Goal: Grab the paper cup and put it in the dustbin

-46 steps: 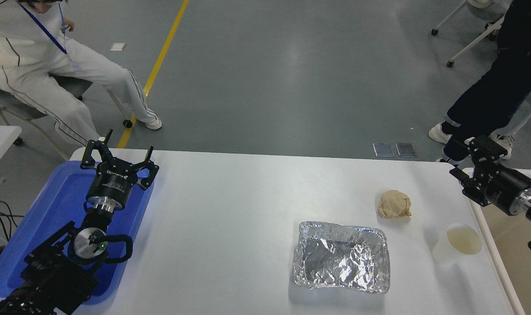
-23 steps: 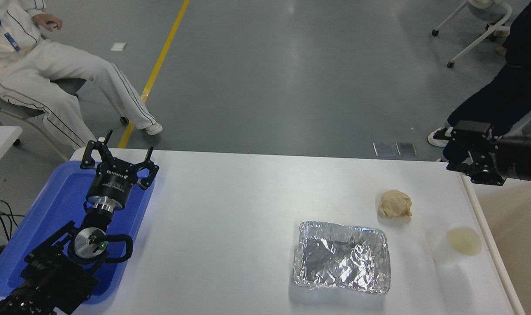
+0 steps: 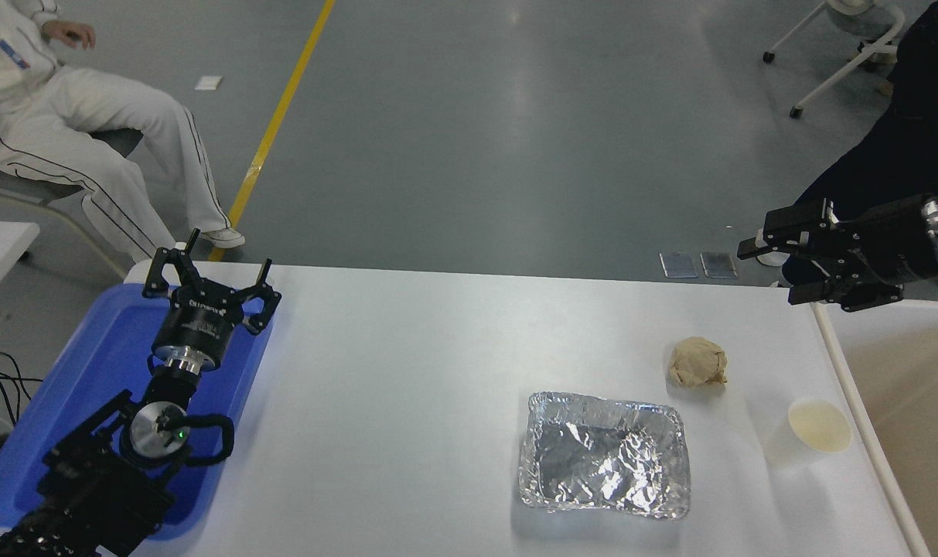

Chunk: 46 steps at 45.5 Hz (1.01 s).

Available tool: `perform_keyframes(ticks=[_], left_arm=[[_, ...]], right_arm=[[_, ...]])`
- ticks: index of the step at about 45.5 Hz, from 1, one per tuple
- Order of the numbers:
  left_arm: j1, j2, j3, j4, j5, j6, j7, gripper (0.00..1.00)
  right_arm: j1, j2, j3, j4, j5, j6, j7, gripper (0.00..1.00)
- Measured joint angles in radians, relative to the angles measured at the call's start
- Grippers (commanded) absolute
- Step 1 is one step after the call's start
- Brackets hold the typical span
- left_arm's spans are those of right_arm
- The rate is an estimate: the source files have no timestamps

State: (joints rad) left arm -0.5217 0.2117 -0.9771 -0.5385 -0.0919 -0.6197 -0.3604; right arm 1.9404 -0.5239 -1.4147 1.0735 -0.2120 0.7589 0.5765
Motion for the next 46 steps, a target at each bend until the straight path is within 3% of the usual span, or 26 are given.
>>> perform_keyframes(ticks=[10,19,46], left_arm=[[0.0,0.0,0.0,0.0,0.0,0.0,0.0,1.0],[0.0,0.0,0.0,0.0,0.0,0.0,0.0,1.0],[-0.001,0.0,0.0,0.0,0.001,0.0,0.0,1.0]], right_arm=[[0.088,0.113,-0.049,0.043,-0.201,0.017,-0.004,1.0],[0.175,0.17,-0.039,0.114,-0.346,0.023,-0.035,1.0],[0.261,0.177,-0.043,0.176,-0.429,0.026,-0.067,1.0]])
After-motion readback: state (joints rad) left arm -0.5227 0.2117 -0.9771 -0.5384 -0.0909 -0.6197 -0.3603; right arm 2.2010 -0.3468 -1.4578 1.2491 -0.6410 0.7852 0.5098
